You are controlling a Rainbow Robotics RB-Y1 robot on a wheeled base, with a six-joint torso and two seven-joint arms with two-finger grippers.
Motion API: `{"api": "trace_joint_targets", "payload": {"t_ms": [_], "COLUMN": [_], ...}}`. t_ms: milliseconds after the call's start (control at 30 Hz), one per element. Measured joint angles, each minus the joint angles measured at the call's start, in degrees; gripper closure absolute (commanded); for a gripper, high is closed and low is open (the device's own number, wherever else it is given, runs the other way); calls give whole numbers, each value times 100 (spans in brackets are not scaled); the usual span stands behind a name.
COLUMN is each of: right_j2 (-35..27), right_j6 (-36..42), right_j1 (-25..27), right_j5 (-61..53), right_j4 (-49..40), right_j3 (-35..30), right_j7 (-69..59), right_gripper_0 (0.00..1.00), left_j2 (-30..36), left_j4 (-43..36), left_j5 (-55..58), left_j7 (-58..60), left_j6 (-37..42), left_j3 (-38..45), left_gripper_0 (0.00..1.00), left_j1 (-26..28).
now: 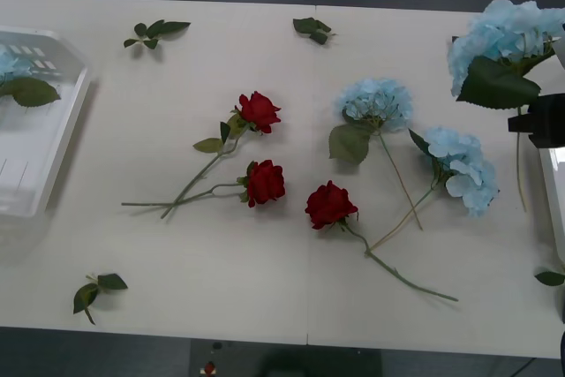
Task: Put the red flowers into the right box and the blue flowers into the left box
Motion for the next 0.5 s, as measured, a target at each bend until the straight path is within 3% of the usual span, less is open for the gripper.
{"api": "trace_joint_targets", "payload": {"t_ms": [167,367,500], "right_j2": [186,273,305], "right_j6": [0,-2,-154], "right_j1": [-285,-564,-642], "right_j5": [-1272,-2259,-2848], "right_j4": [78,113,115], "right_j3": [-4,15,23], "right_j7": [0,0,-3], "right_gripper_0": [100,100,100], "left_j2": [0,-43,-279], "left_j4": [-40,-452,-1101], "left_j5": [742,2107,2629], "left_j7": [0,1,9], "left_j6": [0,0,-5], "left_j3": [86,623,1191], "left_gripper_0": [0,0,0], "left_j1": [0,47,397]}}
